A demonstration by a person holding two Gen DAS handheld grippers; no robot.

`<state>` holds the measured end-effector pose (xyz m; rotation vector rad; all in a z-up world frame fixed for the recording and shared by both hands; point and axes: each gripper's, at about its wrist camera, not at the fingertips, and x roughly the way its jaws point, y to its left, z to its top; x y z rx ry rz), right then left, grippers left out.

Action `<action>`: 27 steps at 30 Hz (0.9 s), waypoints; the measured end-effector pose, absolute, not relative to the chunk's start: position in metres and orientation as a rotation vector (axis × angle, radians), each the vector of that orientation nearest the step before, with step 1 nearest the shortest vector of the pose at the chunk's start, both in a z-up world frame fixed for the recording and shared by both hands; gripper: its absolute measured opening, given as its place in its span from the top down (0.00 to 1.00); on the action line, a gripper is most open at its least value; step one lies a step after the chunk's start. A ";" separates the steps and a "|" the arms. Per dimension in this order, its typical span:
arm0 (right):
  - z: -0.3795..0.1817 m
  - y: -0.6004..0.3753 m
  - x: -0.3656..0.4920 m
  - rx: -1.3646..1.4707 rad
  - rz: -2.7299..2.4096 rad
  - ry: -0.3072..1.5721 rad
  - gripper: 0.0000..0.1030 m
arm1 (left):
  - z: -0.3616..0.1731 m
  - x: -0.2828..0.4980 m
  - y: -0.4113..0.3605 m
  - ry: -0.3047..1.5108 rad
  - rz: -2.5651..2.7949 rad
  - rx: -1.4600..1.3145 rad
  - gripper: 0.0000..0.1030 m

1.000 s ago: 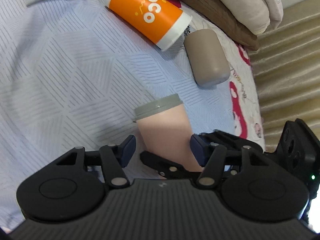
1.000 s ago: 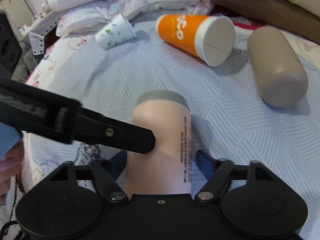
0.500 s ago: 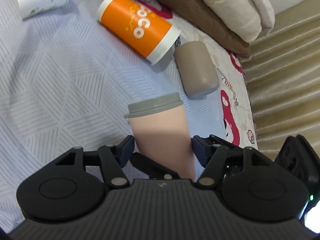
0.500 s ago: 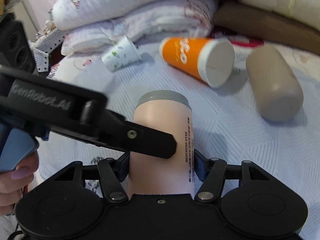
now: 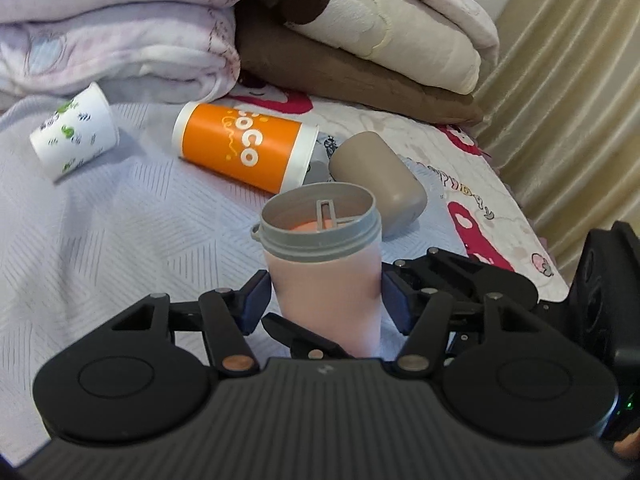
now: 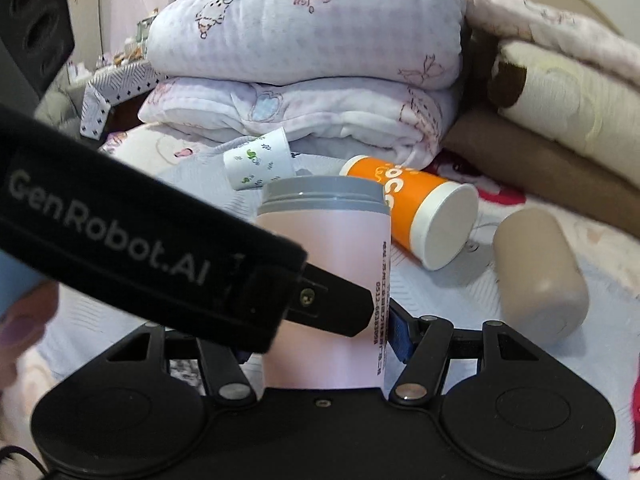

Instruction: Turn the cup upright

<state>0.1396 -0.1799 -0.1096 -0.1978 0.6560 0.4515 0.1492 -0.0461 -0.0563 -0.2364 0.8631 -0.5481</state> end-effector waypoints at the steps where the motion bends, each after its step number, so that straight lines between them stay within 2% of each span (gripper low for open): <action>1: -0.111 -0.180 0.140 -0.207 0.450 0.647 0.35 | -0.057 0.149 -0.046 0.850 -0.547 -0.227 0.42; 6: -0.125 -0.179 0.144 -0.221 0.457 0.589 0.35 | -0.062 0.144 -0.050 0.798 -0.537 -0.145 0.43; 9: -0.138 -0.177 0.149 -0.242 0.460 0.617 0.35 | -0.061 0.137 -0.056 0.739 -0.547 -0.060 0.43; 15: -0.144 -0.177 0.148 -0.273 0.463 0.657 0.35 | -0.068 0.133 -0.054 0.754 -0.567 -0.056 0.43; 16: -0.145 -0.177 0.147 -0.279 0.467 0.661 0.35 | -0.069 0.131 -0.055 0.748 -0.565 -0.043 0.43; 18: -0.145 -0.177 0.147 -0.304 0.463 0.684 0.24 | -0.069 0.128 -0.054 0.742 -0.572 -0.033 0.43; 27: -0.125 -0.190 0.138 -0.301 0.471 0.722 0.23 | -0.067 0.118 -0.056 0.768 -0.630 0.001 0.43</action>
